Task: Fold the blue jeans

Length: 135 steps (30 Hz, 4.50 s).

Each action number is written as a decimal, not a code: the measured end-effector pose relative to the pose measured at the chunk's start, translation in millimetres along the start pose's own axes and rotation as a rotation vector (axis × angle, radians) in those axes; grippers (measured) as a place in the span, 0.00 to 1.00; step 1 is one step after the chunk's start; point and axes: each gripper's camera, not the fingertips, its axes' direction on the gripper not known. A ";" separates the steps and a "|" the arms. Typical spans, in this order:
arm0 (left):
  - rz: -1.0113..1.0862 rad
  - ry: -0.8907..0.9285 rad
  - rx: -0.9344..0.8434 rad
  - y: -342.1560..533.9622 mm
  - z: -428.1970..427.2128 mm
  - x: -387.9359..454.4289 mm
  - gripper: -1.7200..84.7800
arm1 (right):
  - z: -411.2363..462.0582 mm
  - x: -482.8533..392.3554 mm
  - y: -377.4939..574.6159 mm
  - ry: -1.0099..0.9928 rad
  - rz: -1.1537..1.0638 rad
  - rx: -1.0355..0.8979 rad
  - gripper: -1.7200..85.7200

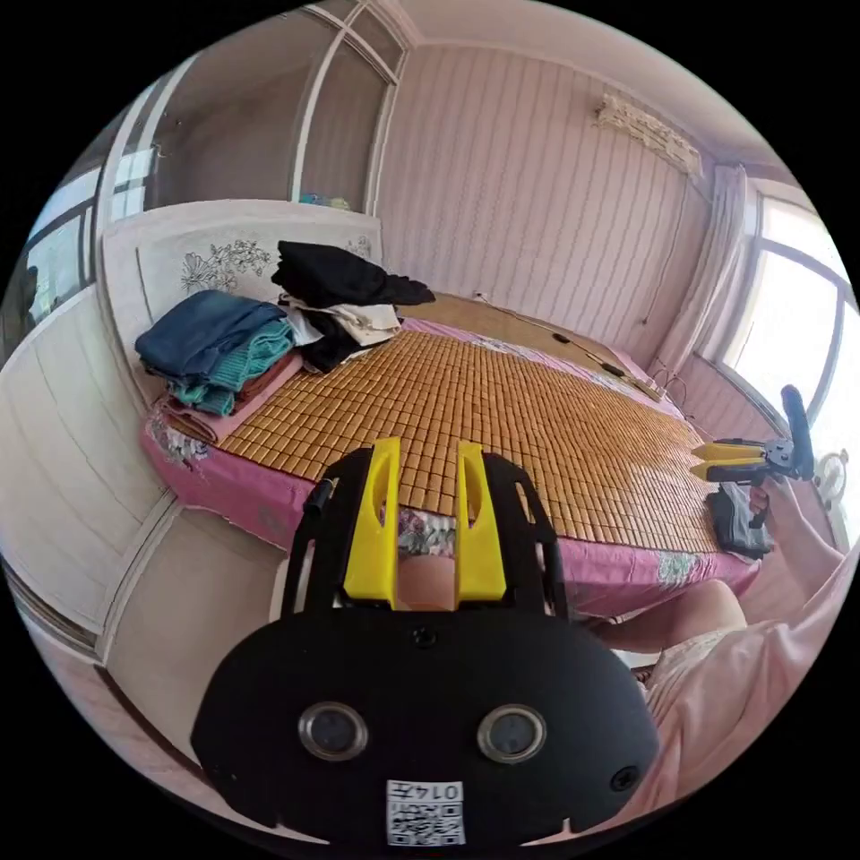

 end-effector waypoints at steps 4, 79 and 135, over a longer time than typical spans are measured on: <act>-0.130 -0.072 0.016 7.0 -18.4 -86.3 0.13 | 43.4 -84.9 -102.1 -0.080 -0.225 0.039 0.19; -0.405 0.184 -0.493 -57.5 77.4 -190.6 0.18 | 348.7 -175.4 -156.1 -0.015 -0.451 -0.371 0.18; -0.135 -0.082 -0.808 -195.0 235.1 -101.3 0.13 | 121.1 368.1 -5.4 0.327 0.583 -0.454 0.24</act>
